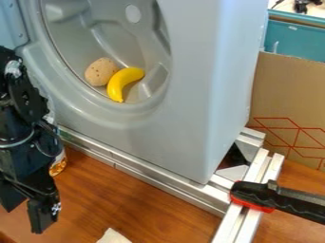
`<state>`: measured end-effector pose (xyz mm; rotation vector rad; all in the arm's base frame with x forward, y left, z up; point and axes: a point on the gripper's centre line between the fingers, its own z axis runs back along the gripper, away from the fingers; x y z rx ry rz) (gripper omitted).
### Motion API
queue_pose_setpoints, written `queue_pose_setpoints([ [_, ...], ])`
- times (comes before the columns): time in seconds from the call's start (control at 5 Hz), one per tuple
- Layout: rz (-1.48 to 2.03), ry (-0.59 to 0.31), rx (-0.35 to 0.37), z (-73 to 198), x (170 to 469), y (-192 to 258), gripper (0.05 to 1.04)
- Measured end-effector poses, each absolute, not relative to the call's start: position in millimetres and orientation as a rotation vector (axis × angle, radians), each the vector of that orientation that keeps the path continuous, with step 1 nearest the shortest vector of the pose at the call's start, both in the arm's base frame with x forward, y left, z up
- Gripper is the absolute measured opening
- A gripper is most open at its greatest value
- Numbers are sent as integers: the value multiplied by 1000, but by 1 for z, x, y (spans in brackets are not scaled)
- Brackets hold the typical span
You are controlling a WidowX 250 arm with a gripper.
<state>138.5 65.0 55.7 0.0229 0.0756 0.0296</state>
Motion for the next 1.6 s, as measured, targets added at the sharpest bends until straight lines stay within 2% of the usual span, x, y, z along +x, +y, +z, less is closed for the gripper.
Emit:
queue_pose_setpoints([
  [0.2,30,84,19,54,137,64,1000],
  [0.4,-42,35,-18,47,148,34,1000],
  [0.8,-111,70,-9,44,159,-24,1000],
  [1.0,-107,129,-50,25,162,-34,1000],
  [1.2,-107,218,-42,6,162,-33,1000],
  [1.4,-104,266,-38,-7,165,-33,1000],
  [1.6,-145,278,-56,-16,171,-36,1000],
])
